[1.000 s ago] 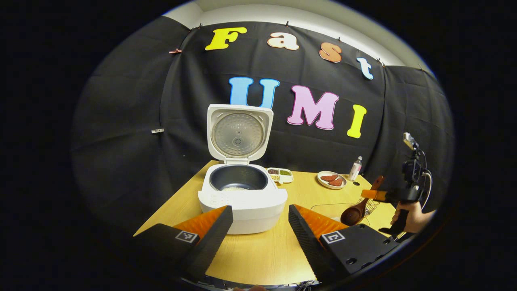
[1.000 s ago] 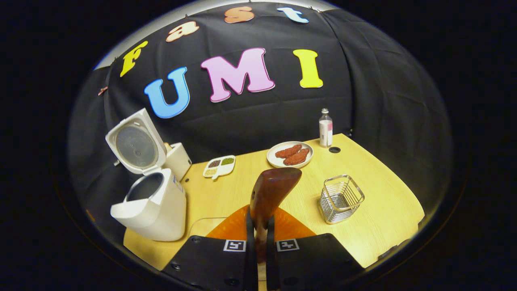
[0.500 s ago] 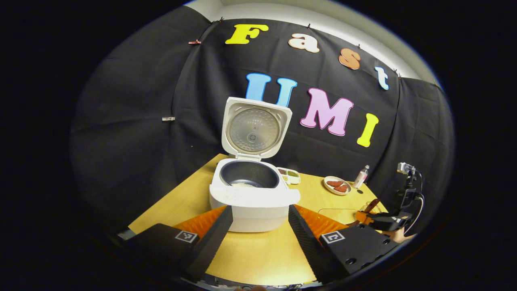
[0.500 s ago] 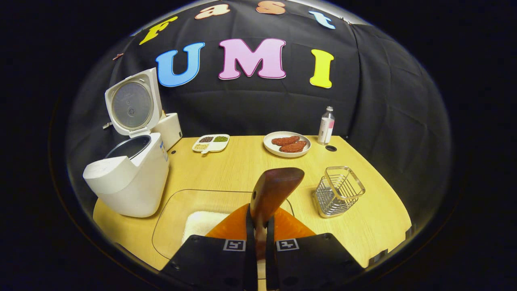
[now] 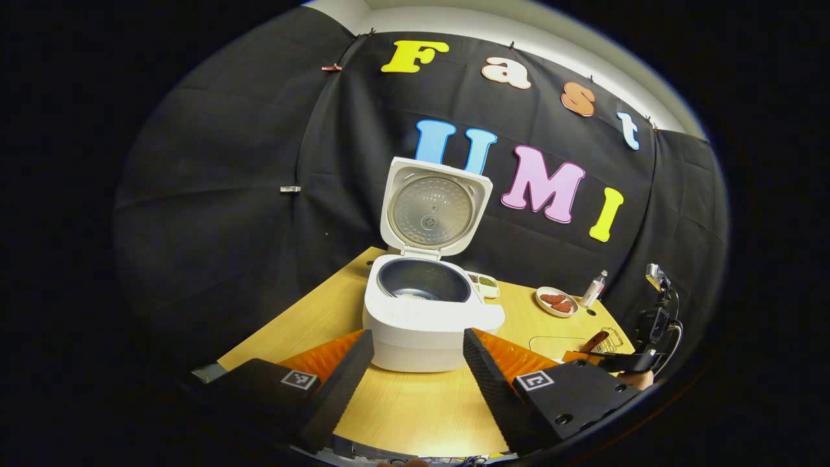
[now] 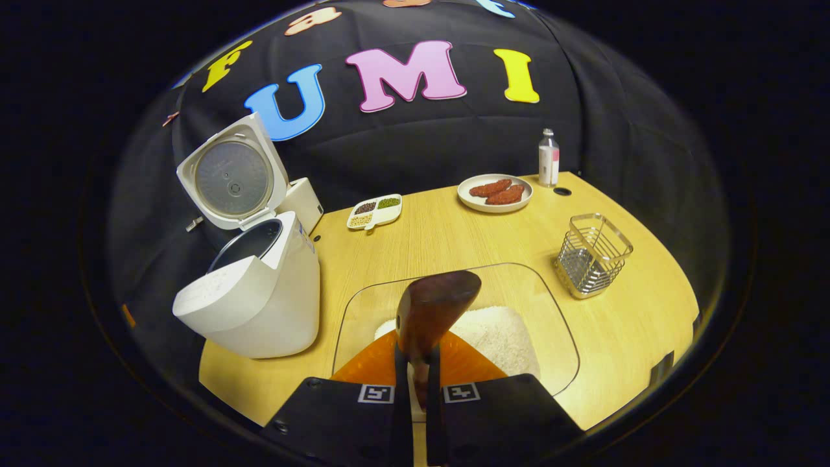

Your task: Close the left gripper, press the button to open the rice cooker; take a wooden spoon from the chopstick holder with the right hand, scoop a spoonful of rice and pour it into the rice cooker, then put the wooden spoon back into the chopstick holder.

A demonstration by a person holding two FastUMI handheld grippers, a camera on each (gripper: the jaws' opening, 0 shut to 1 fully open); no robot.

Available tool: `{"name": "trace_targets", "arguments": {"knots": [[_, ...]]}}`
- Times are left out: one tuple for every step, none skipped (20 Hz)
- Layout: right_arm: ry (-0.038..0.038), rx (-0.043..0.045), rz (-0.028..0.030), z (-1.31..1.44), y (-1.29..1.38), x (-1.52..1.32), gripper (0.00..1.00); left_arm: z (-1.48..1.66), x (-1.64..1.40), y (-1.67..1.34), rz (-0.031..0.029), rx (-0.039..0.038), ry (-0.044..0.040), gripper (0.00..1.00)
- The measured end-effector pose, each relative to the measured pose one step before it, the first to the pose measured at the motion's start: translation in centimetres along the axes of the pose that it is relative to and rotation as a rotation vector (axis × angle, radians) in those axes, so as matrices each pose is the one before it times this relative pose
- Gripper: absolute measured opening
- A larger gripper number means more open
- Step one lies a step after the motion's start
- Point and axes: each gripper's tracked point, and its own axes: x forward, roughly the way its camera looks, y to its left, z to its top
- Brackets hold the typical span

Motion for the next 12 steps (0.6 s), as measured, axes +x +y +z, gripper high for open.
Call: {"name": "trace_targets", "arguments": {"knots": [[0.01228, 0.04085, 0.00078, -0.005, 0.046, 0.018, 0.13, -0.164, -0.144, -0.017, 0.00195, -0.00153, 0.00080, 0.95], [0.01308, 0.04313, 0.00379, -0.083, 0.075, 0.045, 0.13, -0.057, -0.108, 0.028, 0.00134, -0.00184, 0.00016, 0.95], [0.01325, 0.04210, 0.00356, -0.155, 0.049, 0.059, 0.13, -0.011, -0.102, -0.011, 0.00093, -0.00141, 0.00014, 0.95], [0.01627, 0.04582, 0.00598, -0.203, -0.041, 0.045, 0.13, 0.011, -0.038, -0.112, -0.00012, -0.00056, 0.00037, 0.95], [0.01504, 0.04197, 0.00593, -0.111, -0.107, 0.104, 0.13, 0.092, 0.008, -0.093, -0.00101, 0.00067, -0.00122, 0.95], [0.01126, 0.04621, 0.00725, 0.019, -0.126, 0.103, 0.13, -0.091, -0.001, -0.075, 0.00114, 0.00270, -0.00085, 0.95], [0.01174, 0.04506, 0.00486, -0.015, -0.175, -0.038, 0.13, 0.070, -0.021, 0.016, 0.00174, 0.00257, -0.00087, 0.95], [0.00965, 0.04087, 0.00613, -0.074, -0.166, 0.033, 0.13, 0.013, -0.070, -0.066, 0.00062, 0.00017, -0.00254, 0.95], [0.00739, 0.03352, 0.00447, 0.080, -0.078, 0.017, 0.13, 0.166, 0.079, -0.124, -0.00032, -0.00111, -0.00135, 0.95], [0.00947, 0.03272, 0.01087, 0.085, -0.007, -0.021, 0.13, 0.168, -0.044, -0.137, -0.00224, -0.00795, 0.00233, 0.95], [0.00859, 0.03270, 0.00850, 0.082, 0.038, -0.087, 0.13, 0.151, -0.156, -0.159, -0.00575, -0.01416, -0.00449, 0.95], [0.00170, 0.02947, 0.00254, 0.283, -0.142, -0.258, 0.13, 0.307, -0.051, -0.161, -0.00203, -0.01149, -0.00663, 0.95]]}}
